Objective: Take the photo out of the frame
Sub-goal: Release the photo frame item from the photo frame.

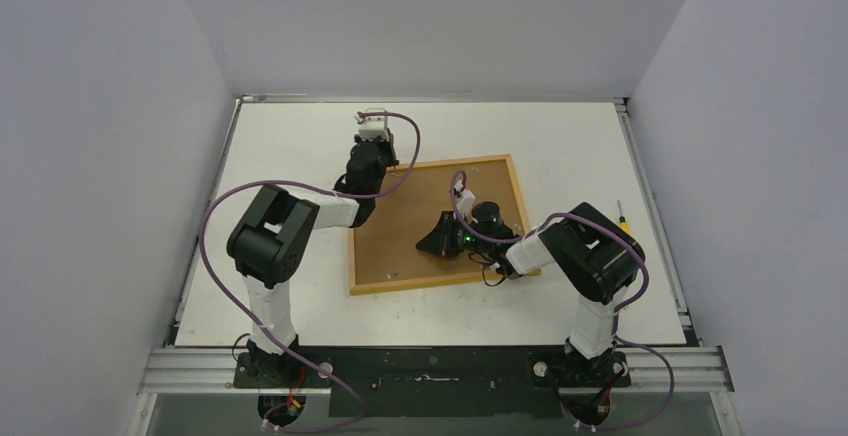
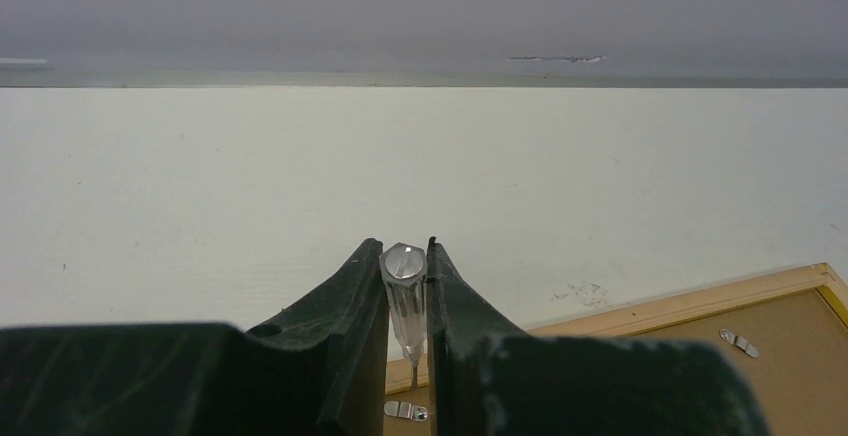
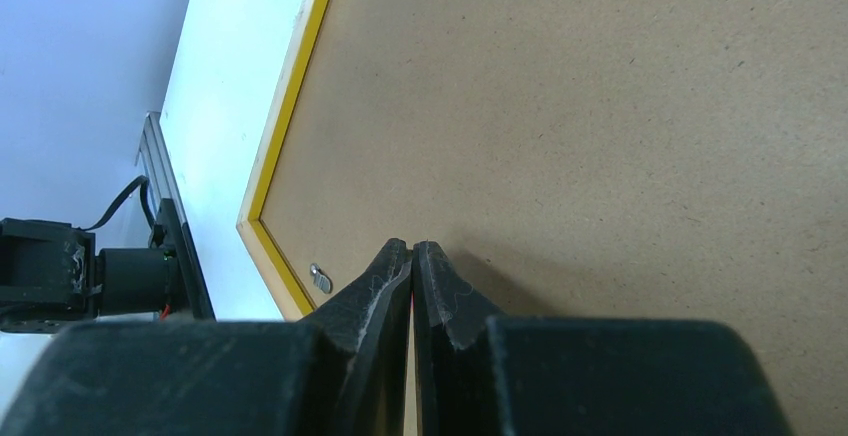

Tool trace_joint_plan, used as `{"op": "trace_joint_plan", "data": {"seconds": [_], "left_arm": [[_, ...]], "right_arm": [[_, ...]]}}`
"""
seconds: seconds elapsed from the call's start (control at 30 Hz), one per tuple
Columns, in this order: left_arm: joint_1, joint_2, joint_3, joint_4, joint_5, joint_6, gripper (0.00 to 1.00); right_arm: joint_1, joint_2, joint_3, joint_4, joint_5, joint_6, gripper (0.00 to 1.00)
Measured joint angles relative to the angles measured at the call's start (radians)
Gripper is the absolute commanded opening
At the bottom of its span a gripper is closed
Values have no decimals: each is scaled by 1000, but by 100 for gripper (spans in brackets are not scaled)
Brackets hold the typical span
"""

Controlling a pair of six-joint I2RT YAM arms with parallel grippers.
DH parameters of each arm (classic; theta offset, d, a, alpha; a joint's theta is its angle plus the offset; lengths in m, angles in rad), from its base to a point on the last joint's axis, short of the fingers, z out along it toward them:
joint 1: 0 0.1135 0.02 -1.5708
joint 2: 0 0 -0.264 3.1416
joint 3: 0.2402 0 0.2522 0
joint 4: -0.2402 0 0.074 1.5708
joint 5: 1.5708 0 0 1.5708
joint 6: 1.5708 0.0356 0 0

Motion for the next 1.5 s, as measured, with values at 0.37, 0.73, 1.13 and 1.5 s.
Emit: {"op": "trace_joint_plan", "data": {"seconds": [0.37, 0.73, 1.13, 1.5], "left_arm": [[0, 29, 14, 4, -1, 12, 0], [0, 27, 14, -1, -8, 44, 0], [0, -17, -34, -16, -10, 26, 0], [0, -43, -54, -40, -6, 17, 0]], "right_arm": [[-1, 0, -2, 9, -6, 4, 5], [-5, 16, -2, 16, -12, 11, 5], [-7, 16, -2, 22, -18, 23, 5], [-7, 16, -2, 22, -22, 23, 5]]}}
